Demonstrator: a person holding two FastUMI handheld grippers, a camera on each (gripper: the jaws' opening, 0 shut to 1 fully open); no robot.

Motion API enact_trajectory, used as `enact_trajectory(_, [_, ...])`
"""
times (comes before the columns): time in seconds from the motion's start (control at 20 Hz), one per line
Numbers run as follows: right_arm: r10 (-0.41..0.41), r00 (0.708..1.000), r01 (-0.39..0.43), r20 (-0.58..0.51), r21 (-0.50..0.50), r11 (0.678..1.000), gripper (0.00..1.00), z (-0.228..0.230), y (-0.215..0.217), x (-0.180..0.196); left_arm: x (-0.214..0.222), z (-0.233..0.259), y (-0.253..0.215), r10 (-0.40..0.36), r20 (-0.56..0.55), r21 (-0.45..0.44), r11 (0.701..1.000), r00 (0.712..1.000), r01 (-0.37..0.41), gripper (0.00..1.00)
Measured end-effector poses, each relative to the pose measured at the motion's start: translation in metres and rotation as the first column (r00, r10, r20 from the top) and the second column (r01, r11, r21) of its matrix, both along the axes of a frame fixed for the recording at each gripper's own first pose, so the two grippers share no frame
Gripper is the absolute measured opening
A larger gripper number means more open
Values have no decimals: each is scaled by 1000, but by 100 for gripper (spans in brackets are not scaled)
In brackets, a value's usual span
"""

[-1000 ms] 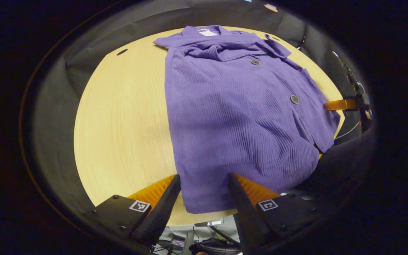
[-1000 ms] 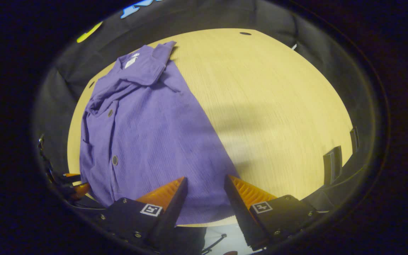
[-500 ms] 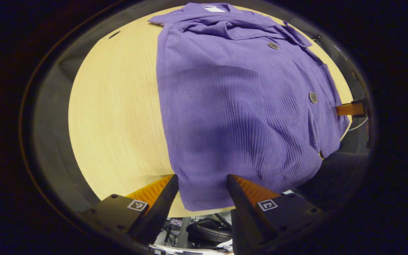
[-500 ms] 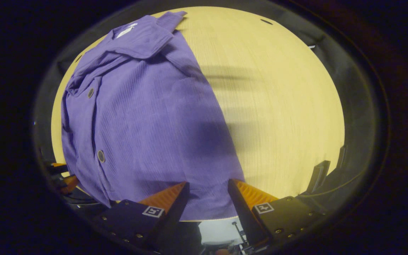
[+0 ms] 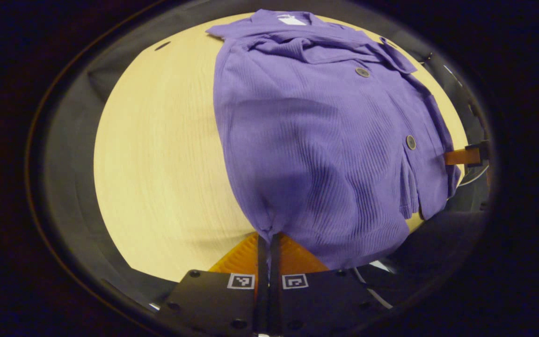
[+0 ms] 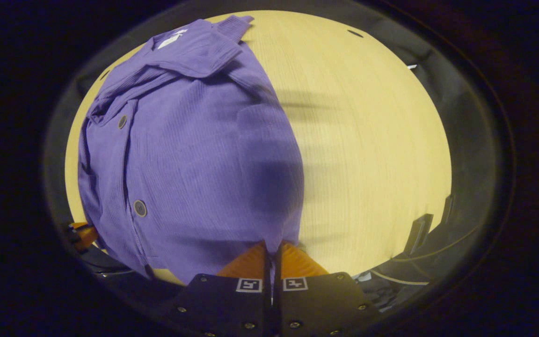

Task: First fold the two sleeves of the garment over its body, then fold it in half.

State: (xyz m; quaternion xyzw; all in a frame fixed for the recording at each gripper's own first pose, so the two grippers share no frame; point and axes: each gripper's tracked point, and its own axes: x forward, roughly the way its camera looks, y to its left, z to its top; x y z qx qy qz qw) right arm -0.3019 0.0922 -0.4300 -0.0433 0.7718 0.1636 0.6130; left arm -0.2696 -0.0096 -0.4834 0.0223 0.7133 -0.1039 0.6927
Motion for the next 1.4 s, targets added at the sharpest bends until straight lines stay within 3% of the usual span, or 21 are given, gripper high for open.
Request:
enact_trajectory(0.1, [-13,1000,13,-6,13,1000,1,3,2,-1,0,2,1,17,38,-6,1000,999,-17,7])
enact_trajectory(0.3, [-179,981,185,-70,107,977,1,21,18,10,13,12,6,122,105,-27,992,987,-120,5])
enact_trajectory(0.55, [-284,957,288,-50,218,932,1,53,41,61,62,45,16,240,223,-92,970,945,-225,5])
enact_trajectory(0.7, [-306,952,297,-10,280,913,1,69,54,97,99,68,19,270,286,-128,962,919,-242,5])
enact_trajectory(1.0, [-330,941,280,81,365,888,1,94,73,171,182,110,7,238,421,-165,969,875,-184,5])
enact_trajectory(1.4, [-432,890,336,145,431,838,1,103,84,284,297,135,16,315,508,-221,947,802,-232,7])
